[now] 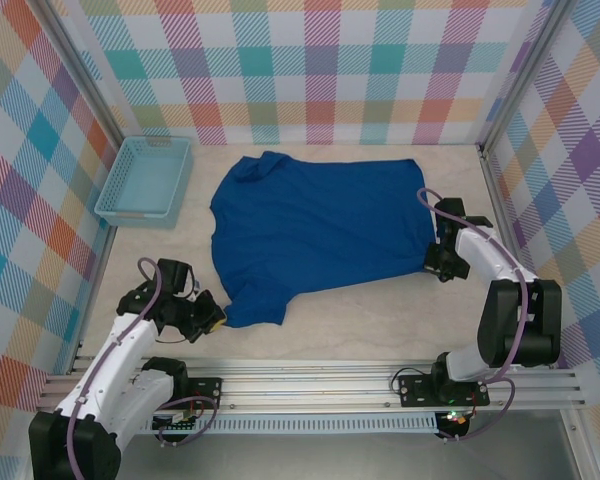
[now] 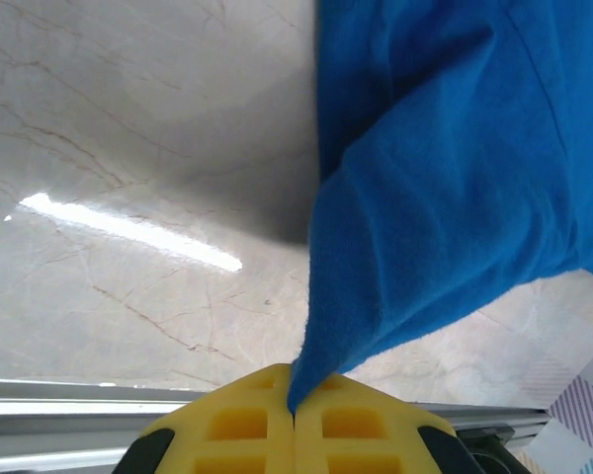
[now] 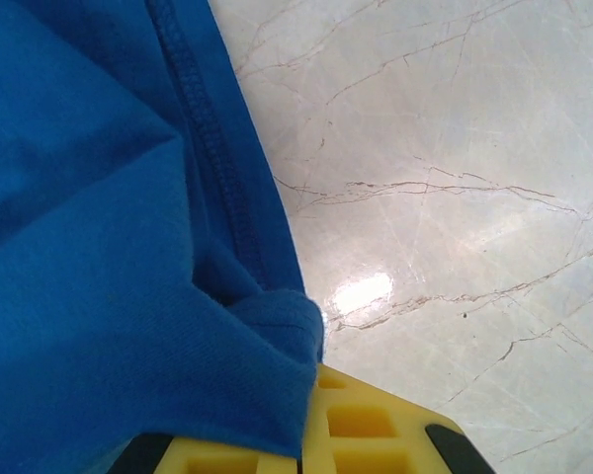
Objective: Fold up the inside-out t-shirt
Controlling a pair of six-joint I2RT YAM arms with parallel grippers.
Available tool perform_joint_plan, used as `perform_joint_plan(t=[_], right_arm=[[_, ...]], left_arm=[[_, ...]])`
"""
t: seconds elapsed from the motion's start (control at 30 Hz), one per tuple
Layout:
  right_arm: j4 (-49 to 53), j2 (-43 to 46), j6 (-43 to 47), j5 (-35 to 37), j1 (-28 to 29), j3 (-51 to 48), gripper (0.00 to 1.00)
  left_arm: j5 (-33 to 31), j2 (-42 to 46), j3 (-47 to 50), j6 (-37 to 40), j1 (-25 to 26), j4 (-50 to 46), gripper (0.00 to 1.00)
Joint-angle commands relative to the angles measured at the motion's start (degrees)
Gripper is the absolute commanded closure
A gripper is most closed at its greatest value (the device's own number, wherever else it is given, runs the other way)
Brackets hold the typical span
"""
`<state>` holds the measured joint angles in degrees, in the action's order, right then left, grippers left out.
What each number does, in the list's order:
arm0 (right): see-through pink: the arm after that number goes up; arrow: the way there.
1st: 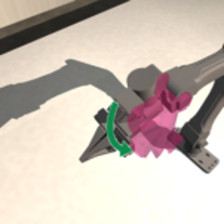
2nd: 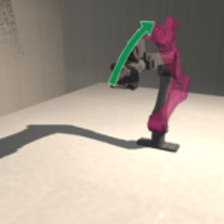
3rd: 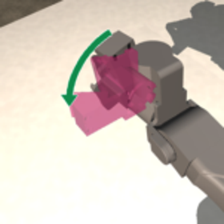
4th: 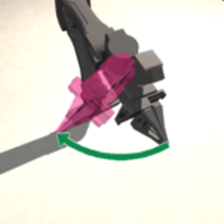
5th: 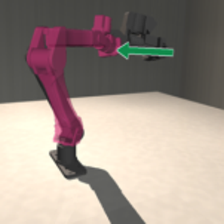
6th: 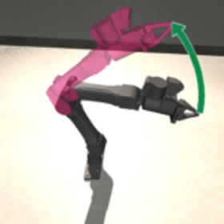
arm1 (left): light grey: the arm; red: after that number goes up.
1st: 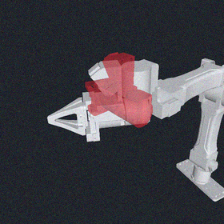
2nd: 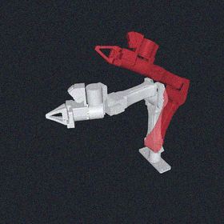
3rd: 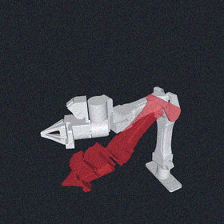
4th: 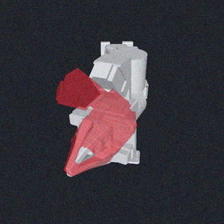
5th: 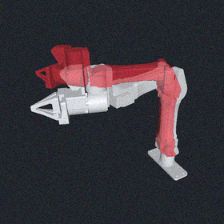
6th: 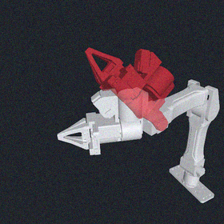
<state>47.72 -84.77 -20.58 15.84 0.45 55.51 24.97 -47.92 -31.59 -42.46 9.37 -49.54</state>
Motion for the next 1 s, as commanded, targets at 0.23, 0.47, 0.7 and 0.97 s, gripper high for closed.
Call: perform_joint_plan(t=[0.23, 0.47, 0.7, 0.97], right_arm=[[-0.1, 17.3, 6.1, -2.8, 4.6, 9.2, 1.00], [4.3, 34.4, 14.8, -3.5, 8.5, 21.5, 1.00], [8.2, 43.9, 19.9, -5.5, 8.5, 35.6, 1.00], [4.0, 38.7, 23.6, -0.7, 8.5, 37.3, 1.00]], left_arm=[[-16.5, -2.5, -27.9, 11.3, 0.2, 4.9, 1.00], [-27.1, 8.8, -45.5, 24.7, 0.2, 7.9, 1.00], [-32.9, 10.6, -64.7, 29.6, 0.2, 2.8, 1.00], [-38.4, -4.1, -73.2, 31.4, 0.2, -1.2, 1.00]])
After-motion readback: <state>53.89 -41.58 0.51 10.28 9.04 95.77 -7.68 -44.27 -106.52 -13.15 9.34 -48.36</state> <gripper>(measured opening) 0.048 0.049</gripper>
